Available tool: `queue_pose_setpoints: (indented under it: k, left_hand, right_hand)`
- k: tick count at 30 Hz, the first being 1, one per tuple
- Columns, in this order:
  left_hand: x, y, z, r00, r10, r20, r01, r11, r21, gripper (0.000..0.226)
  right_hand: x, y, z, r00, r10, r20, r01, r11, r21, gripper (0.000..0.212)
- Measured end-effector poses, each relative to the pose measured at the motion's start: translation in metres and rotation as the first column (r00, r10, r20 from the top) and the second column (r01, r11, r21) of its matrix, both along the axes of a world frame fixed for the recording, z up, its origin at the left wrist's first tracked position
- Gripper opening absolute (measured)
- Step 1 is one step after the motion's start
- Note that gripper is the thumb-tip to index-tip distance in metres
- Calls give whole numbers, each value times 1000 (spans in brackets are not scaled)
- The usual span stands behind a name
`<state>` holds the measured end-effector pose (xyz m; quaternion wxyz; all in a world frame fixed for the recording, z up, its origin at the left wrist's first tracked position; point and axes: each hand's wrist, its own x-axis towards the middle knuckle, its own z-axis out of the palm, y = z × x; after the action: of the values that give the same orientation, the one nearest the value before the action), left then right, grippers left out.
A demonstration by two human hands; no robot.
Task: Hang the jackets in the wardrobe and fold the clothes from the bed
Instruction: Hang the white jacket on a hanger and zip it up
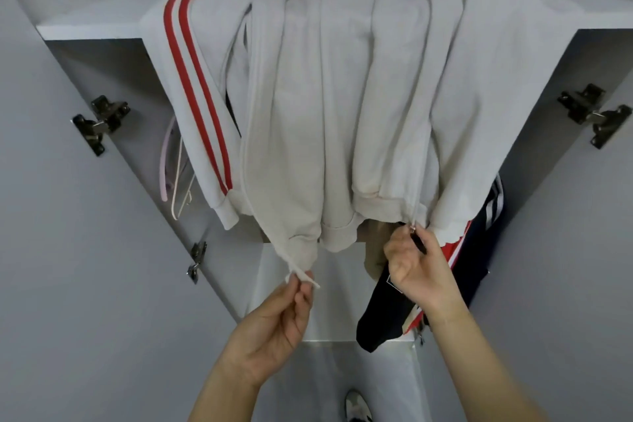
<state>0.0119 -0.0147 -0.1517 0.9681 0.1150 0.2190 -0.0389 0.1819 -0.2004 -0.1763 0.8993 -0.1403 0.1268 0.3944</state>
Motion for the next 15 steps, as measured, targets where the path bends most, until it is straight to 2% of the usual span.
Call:
queue_pose_setpoints:
  k: [2, 5, 7, 9, 11, 13, 15]
  left_hand:
    - [0, -13, 12, 995, -94, 32, 92, 994, 66, 59]
    - [0, -34, 32, 967, -230, 113, 207, 961, 185, 56]
    - [0, -49, 41, 948, -262, 179, 214, 944, 250, 52]
    - [1, -63, 48, 950, -218, 222, 117, 912, 394, 27]
    - [2, -76, 57, 951, -155, 269, -25, 826, 563, 7]
    - [3, -87, 64, 947, -72, 313, -155, 752, 640, 14]
    - [5, -96, 70, 942, 61, 330, -273, 711, 648, 18]
  right_hand:
    - [-27, -12, 9, 984, 38, 173, -16, 992, -125, 9]
    - [-60, -23, 31, 910, 134, 392, -52, 976, -212, 26]
    - [-76, -28, 49, 859, 153, 489, -34, 969, -244, 32]
    - [-88, -32, 66, 829, 149, 539, -2, 965, -263, 30]
    - [-98, -34, 79, 811, 142, 567, 36, 956, -291, 21]
    - [-105, -33, 88, 794, 129, 594, 92, 940, -328, 13]
    - [-112, -29, 92, 783, 93, 615, 152, 930, -334, 15]
